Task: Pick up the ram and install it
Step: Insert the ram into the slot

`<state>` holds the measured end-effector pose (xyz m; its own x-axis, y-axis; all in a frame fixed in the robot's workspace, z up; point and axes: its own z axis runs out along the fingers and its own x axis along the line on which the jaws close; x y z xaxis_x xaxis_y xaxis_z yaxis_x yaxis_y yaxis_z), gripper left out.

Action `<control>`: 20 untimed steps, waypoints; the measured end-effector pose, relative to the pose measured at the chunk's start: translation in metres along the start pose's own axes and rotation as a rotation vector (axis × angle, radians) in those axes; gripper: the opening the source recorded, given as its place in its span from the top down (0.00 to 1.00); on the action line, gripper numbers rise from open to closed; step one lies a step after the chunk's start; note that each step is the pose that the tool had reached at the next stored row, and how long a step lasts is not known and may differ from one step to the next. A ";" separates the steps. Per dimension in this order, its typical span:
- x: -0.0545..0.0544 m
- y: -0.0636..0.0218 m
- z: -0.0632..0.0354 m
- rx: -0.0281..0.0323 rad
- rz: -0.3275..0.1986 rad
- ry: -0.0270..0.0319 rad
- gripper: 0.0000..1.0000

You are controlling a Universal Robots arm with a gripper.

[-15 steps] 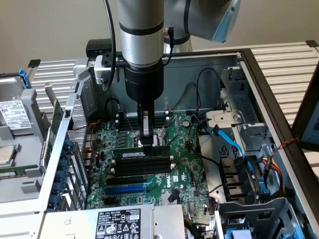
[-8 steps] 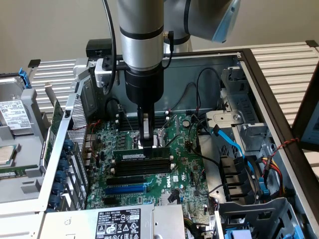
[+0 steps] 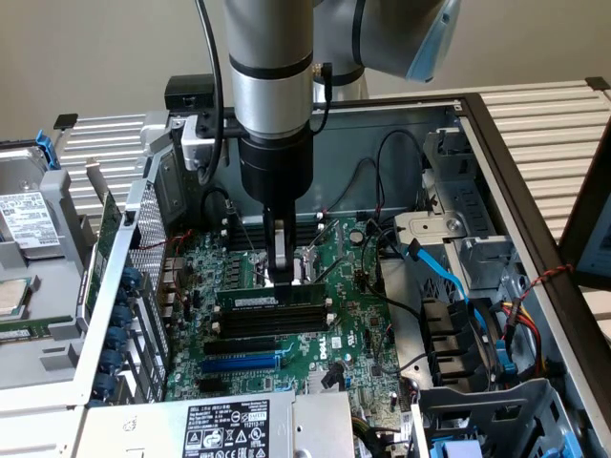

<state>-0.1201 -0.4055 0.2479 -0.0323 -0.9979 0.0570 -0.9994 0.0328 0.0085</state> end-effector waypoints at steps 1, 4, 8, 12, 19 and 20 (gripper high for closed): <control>0.000 0.0000 0.0001 0.0002 -0.002 -0.0001 0.87; 0.000 0.0001 0.0002 0.0030 -0.011 -0.0003 0.87; 0.000 0.0004 0.0006 0.0032 -0.011 -0.0004 0.87; 0.001 0.0004 0.0016 0.0038 -0.011 -0.0003 0.87; 0.001 0.0004 0.0075 0.0047 -0.011 0.0000 0.87; 0.000 0.0004 0.0081 0.0049 -0.011 0.0000 0.87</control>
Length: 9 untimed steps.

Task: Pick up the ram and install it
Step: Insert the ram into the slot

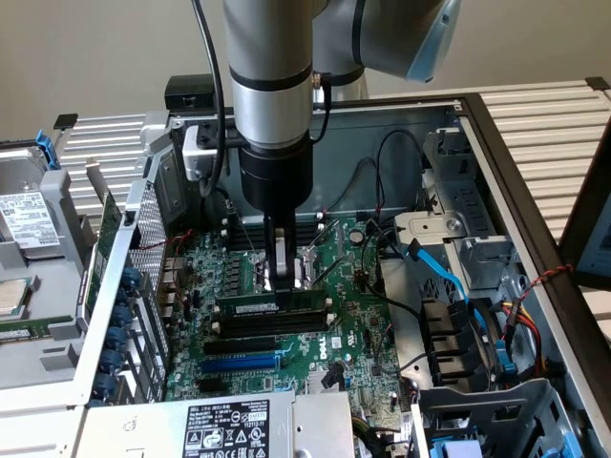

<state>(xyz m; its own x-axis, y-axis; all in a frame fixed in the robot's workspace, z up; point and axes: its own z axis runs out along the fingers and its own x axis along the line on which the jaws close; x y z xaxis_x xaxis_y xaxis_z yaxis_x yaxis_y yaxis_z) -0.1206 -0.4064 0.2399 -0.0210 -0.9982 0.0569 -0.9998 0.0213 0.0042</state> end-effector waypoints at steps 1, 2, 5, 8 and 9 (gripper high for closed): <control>0.000 0.0000 0.0004 0.0001 0.000 0.0001 0.87; 0.000 0.0001 0.0007 0.0002 0.000 0.0003 0.87; 0.000 0.0001 0.0017 0.0012 0.000 0.0008 0.87; 0.000 0.0003 0.0029 0.0033 0.000 0.0034 0.87; 0.000 0.0004 0.0031 0.0040 0.000 0.0044 0.87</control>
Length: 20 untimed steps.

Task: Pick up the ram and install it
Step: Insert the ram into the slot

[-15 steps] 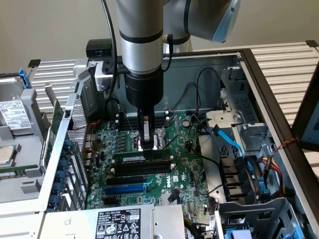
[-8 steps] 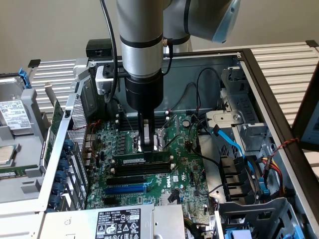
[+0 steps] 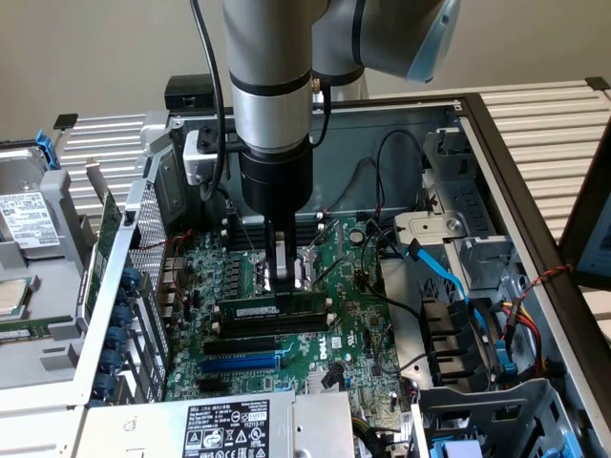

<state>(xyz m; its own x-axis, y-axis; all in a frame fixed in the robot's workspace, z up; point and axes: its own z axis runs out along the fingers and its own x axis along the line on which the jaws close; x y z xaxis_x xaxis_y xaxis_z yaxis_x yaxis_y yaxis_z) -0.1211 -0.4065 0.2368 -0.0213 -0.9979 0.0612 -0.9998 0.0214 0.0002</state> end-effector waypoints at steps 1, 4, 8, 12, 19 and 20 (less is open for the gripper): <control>0.000 0.0001 0.0002 0.0006 0.000 0.0011 0.87; 0.000 0.0003 0.0005 0.0034 0.000 0.0046 0.87; -0.001 0.0003 0.0010 0.0089 0.001 0.0061 0.87; -0.001 0.0012 0.0013 0.0098 0.004 0.0063 0.87; -0.002 0.0017 0.0027 0.0115 0.009 0.0060 0.87; -0.002 0.0019 0.0027 0.0116 0.010 0.0061 0.87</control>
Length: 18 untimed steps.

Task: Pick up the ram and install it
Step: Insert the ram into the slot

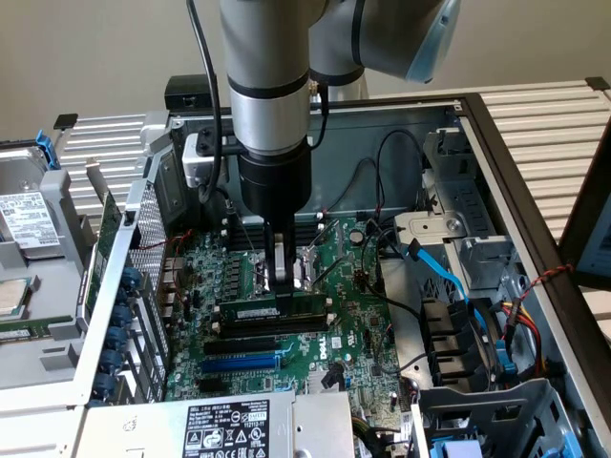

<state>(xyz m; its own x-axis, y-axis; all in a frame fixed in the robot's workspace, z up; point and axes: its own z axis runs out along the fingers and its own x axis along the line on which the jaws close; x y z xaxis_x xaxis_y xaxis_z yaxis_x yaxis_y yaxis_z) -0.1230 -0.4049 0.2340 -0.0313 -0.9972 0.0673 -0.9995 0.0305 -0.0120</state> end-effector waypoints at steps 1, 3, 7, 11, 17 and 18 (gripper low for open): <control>0.000 0.0002 0.0000 0.0000 0.001 0.0001 0.87; 0.000 0.0006 0.0003 0.0000 0.003 0.0001 0.87; 0.000 0.0011 0.0014 -0.0006 0.011 0.0003 0.87; 0.000 0.0011 0.0021 -0.0007 0.014 0.0003 0.87; 0.000 0.0011 0.0023 -0.0002 0.014 0.0001 0.87; 0.000 0.0011 0.0023 -0.0002 0.014 0.0001 0.87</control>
<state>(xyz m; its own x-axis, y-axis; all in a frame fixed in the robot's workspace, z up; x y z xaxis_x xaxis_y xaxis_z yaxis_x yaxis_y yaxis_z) -0.1240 -0.4049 0.2317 -0.0456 -0.9967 0.0672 -0.9989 0.0448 -0.0128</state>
